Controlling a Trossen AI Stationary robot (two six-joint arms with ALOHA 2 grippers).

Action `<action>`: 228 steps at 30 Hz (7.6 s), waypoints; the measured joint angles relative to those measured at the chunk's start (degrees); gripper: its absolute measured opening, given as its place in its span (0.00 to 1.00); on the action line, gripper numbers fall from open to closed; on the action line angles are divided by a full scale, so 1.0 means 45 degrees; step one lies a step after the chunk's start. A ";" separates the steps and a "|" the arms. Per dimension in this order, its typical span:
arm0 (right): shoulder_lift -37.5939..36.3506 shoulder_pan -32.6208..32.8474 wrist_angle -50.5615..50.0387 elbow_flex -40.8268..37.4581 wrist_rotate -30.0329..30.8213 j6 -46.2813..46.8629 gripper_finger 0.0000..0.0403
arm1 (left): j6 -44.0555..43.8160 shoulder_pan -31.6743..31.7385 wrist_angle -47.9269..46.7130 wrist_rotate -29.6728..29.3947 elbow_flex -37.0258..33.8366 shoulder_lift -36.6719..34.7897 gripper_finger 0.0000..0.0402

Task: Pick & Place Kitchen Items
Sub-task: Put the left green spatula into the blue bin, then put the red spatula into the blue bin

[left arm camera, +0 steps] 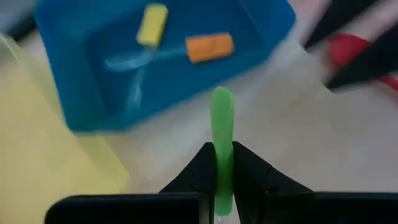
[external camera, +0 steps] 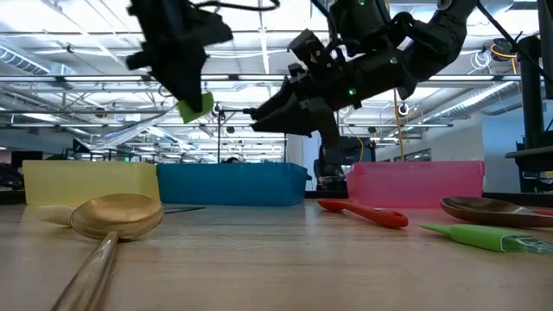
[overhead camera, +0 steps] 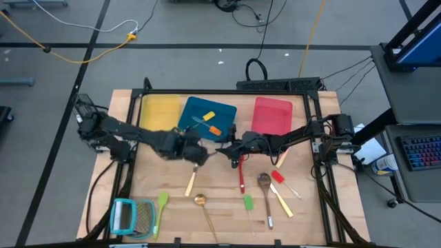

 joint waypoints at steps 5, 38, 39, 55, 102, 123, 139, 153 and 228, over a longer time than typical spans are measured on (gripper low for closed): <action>-0.0111 0.0004 -0.0018 -0.0405 0.2420 0.0920 0.39 | 0.3966 0.1576 0.1349 0.0002 0.0198 -0.0019 0.08; -0.5214 0.3168 0.0117 -0.5826 0.4542 0.8776 0.39 | 1.7154 0.5984 0.8870 0.3886 -0.1069 0.2283 0.09; -0.5212 0.3267 0.0100 -0.5826 0.4543 0.8840 0.39 | 1.7123 0.5973 0.8734 0.3920 -0.1080 0.2430 0.09; -0.5202 0.3537 -0.0284 -0.5821 0.4594 1.0108 0.39 | 1.6348 0.5788 0.8646 0.3711 -0.1076 0.2795 0.33; -0.6133 0.6235 -2.0139 -0.0182 0.1177 2.2649 0.61 | 1.0720 0.0401 0.6281 0.2349 -0.1992 -0.2285 0.33; -0.6130 0.6272 -1.6588 -0.3094 -0.0083 2.3133 0.60 | 1.1883 0.0426 0.7003 0.2144 -0.4607 -0.6572 0.33; -0.6173 0.6362 -1.5225 -0.4257 0.0386 2.1949 0.57 | 1.1039 0.0899 0.8445 0.2142 -0.6795 -0.8386 0.33; -0.6154 0.6359 -1.5095 -0.4277 0.1011 2.2484 0.21 | 1.1039 0.0899 0.8603 0.2138 -0.6859 -0.8374 0.33; -0.0258 -0.1294 0.1152 0.1908 0.0885 0.6479 0.07 | 0.8669 -0.0801 0.8562 -0.1083 -0.6859 -0.8364 0.33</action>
